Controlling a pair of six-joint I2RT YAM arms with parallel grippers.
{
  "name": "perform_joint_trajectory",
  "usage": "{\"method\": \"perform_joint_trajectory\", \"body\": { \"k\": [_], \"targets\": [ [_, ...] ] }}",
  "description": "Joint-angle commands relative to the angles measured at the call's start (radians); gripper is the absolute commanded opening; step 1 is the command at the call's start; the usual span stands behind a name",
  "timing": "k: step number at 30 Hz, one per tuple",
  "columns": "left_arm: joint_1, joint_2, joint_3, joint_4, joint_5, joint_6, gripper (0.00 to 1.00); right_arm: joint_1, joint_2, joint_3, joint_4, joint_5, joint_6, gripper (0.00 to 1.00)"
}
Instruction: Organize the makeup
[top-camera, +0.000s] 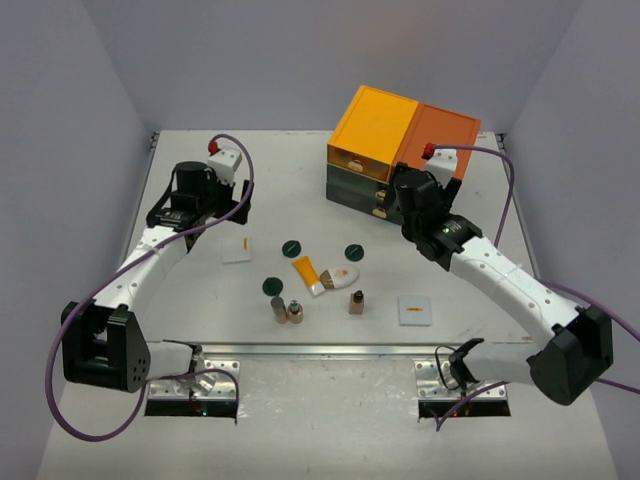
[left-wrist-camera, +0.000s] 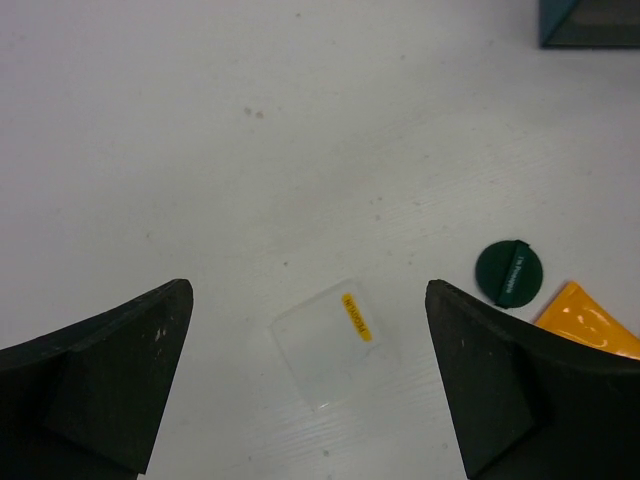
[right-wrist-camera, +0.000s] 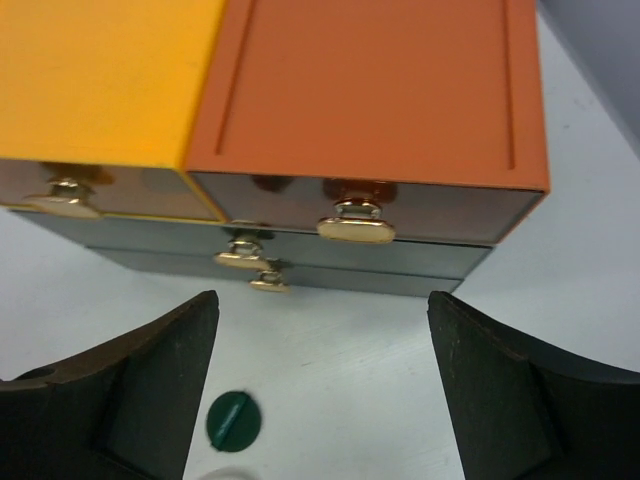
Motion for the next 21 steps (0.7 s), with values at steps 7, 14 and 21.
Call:
{"method": "perform_joint_trajectory", "body": {
  "k": [7, 14, 21],
  "targets": [
    [0.120, -0.057, -0.109, 0.108, 0.051, 0.013, 1.00, -0.023, 0.109, 0.025, 0.065, 0.228, -0.019, 0.77],
    [0.120, -0.072, -0.111, 0.098, 0.072, 0.014, 1.00, -0.060, 0.178, 0.050, 0.060, 0.172, 0.023, 0.74],
    [0.120, -0.083, -0.113, 0.092, 0.098, 0.015, 1.00, -0.092, 0.204, 0.054, 0.064, 0.145, 0.032, 0.66]
  ]
}}
